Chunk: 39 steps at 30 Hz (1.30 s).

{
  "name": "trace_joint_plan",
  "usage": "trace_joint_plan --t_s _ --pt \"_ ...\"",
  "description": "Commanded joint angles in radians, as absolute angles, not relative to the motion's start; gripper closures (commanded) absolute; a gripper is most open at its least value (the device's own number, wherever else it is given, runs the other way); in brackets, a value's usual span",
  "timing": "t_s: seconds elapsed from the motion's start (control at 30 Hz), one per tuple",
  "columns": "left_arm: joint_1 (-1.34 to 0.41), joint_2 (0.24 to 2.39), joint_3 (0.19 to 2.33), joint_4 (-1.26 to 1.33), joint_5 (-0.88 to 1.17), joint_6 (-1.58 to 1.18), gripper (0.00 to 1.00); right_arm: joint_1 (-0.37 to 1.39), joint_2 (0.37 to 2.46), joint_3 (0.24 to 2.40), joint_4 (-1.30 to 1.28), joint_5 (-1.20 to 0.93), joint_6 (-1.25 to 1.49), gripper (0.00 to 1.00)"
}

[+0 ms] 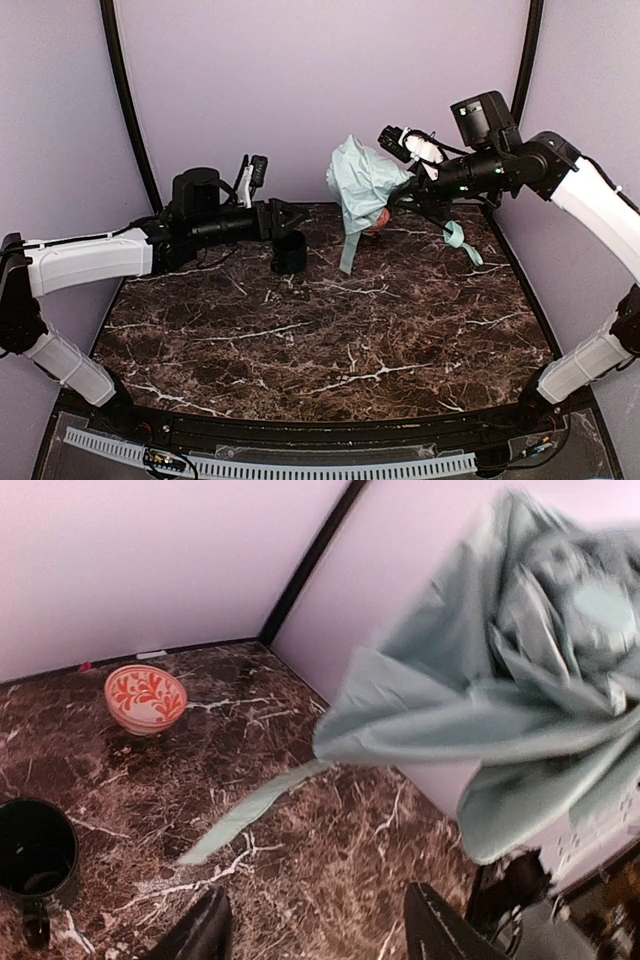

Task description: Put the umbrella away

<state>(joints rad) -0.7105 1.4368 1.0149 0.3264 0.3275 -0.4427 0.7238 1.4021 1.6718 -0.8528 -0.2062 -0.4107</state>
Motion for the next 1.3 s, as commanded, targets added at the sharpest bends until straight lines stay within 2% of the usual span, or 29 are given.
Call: trace_joint_plan --t_s 0.0,0.13,0.37,0.5,0.6,0.77,1.03,1.27 --pt "-0.667 1.514 1.102 0.228 0.366 -0.819 0.38 0.736 1.375 1.65 -0.7 -0.111 -0.398 1.0" --pt "-0.653 1.616 1.181 0.33 0.446 -1.026 0.38 0.773 1.39 1.663 -0.678 -0.032 -0.447 1.0" --pt "-0.639 1.78 1.255 0.493 0.468 -1.35 0.39 0.794 1.404 1.667 -0.656 -0.049 -0.475 1.0" --pt "-0.64 1.856 1.218 0.651 0.468 -1.571 0.38 0.81 1.41 1.665 -0.657 -0.048 -0.478 1.0" --pt "-0.641 1.89 1.159 0.798 0.415 -1.729 0.3 0.819 1.419 1.661 -0.658 -0.04 -0.483 1.0" --pt "-0.641 1.919 1.163 0.786 0.314 -1.757 0.29 0.841 1.437 1.664 -0.668 -0.022 -0.492 1.0" --pt "-0.666 2.031 1.236 0.837 0.359 -1.846 0.29 0.859 1.465 1.669 -0.674 -0.005 -0.499 1.0" --pt "-0.674 2.028 1.193 0.815 0.379 -1.836 0.3 0.863 1.469 1.667 -0.67 0.005 -0.509 1.0"
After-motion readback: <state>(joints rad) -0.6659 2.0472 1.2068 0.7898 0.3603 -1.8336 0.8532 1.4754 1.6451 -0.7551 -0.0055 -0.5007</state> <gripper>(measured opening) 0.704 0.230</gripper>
